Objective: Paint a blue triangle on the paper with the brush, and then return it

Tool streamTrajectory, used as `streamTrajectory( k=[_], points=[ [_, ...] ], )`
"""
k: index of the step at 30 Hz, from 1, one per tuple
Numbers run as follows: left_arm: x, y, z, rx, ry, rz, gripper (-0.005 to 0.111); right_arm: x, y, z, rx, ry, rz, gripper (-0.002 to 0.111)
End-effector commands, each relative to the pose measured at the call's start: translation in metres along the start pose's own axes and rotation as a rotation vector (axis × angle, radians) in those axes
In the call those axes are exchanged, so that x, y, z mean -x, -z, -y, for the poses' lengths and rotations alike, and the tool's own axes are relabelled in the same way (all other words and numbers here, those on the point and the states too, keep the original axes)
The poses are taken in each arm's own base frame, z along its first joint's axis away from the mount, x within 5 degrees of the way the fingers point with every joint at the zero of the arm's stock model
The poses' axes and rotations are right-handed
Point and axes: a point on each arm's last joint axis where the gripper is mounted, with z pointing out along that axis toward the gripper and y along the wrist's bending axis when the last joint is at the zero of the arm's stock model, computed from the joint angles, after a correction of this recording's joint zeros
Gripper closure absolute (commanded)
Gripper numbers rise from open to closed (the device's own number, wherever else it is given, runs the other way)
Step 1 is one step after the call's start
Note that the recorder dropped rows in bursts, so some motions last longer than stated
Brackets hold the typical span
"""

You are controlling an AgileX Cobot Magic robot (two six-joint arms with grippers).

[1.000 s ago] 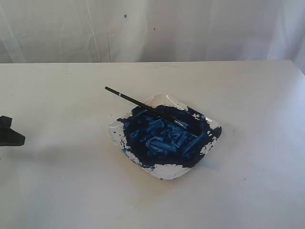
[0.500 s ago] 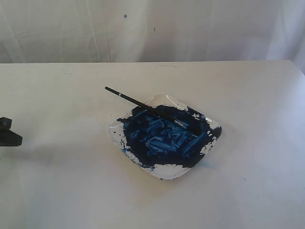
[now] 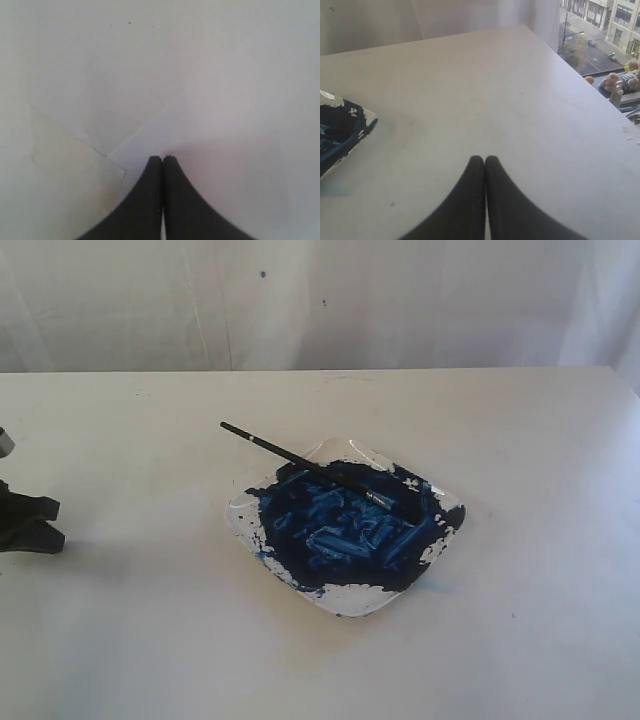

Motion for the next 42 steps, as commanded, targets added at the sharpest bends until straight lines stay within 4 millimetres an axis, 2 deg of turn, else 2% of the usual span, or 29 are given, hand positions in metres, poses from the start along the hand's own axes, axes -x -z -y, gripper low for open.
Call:
streamTrajectory(
  k=[1, 15, 39, 42],
  points=[
    [0.001, 0.0, 0.001, 0.003, -0.005, -0.008, 0.107, 0.001, 0.0, 0.0, -0.005, 0.0, 0.019, 0.108],
    [0.0, 0.0, 0.001, 0.004, -0.007, -0.009, 0.107, 0.001, 0.0, 0.0, -0.004, -0.002, 0.019, 0.108],
    [0.006, 0.001, -0.01, 0.129, -0.006, 0.056, 0.107, 0.001, 0.0, 0.0, -0.004, -0.002, 0.019, 0.108],
    [0.008, 0.002, -0.013, 0.162, -0.007, 0.073, 0.107, 0.001, 0.0, 0.001, -0.01, 0.049, 0.021, 0.108]
  ],
)
